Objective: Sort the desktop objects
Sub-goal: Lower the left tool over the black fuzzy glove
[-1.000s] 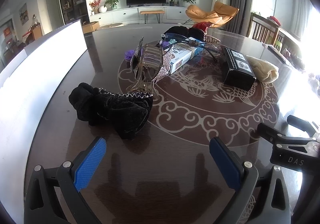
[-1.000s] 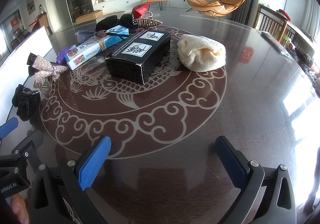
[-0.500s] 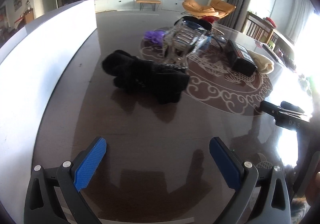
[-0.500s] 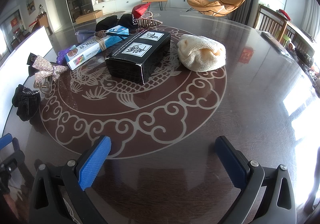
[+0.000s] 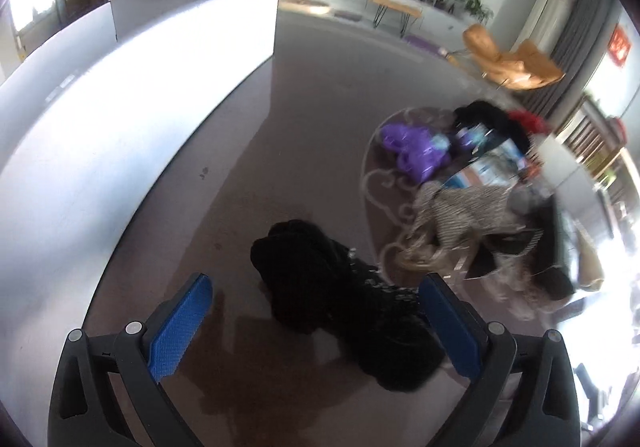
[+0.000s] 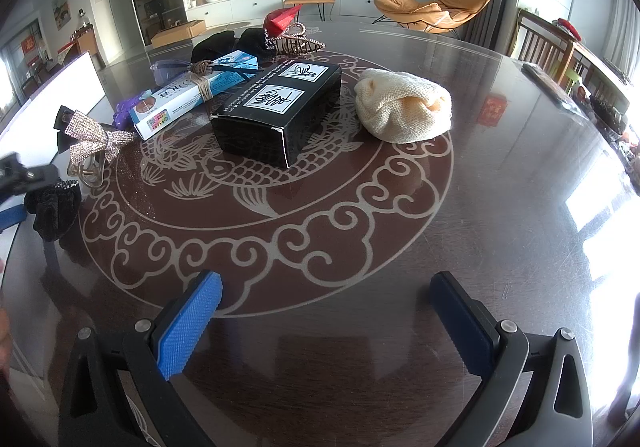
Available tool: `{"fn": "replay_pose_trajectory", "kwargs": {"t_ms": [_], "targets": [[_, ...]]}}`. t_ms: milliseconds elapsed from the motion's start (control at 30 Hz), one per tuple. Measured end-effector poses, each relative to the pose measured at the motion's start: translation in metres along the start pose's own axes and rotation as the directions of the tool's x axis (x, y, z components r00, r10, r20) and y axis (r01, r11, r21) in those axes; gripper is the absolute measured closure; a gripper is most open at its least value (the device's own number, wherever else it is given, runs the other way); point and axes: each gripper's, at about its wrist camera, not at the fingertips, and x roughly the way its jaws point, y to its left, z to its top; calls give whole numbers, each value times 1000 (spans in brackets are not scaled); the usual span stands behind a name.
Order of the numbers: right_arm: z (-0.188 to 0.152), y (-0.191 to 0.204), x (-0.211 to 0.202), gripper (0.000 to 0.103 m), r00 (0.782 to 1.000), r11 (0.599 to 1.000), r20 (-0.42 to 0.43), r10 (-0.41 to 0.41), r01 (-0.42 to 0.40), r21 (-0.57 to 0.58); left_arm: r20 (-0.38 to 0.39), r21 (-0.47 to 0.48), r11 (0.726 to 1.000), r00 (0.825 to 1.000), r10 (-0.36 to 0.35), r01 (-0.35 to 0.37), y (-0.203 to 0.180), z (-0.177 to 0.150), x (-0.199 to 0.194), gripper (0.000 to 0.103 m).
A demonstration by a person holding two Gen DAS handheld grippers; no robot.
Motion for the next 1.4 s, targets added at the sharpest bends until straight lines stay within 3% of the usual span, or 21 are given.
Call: {"fn": "replay_pose_trajectory", "kwargs": {"t_ms": [167,300,433,1400], "targets": [[0,0,0,0,1000,1000,0,0,0,0,7,37,999,1000,10,-11,4,-13,0,0],[0,0,0,0,1000,1000,0,0,0,0,57,140,989,998,36,-43,7,-31,-6,0],[0,0,0,0,1000,1000,0,0,0,0,66,173,985,998,13,-24,12,-34,-9,0],[0,0,0,0,1000,1000,0,0,0,0,86,164,986,996,19,-34,-1,-40,-8,0]]}}
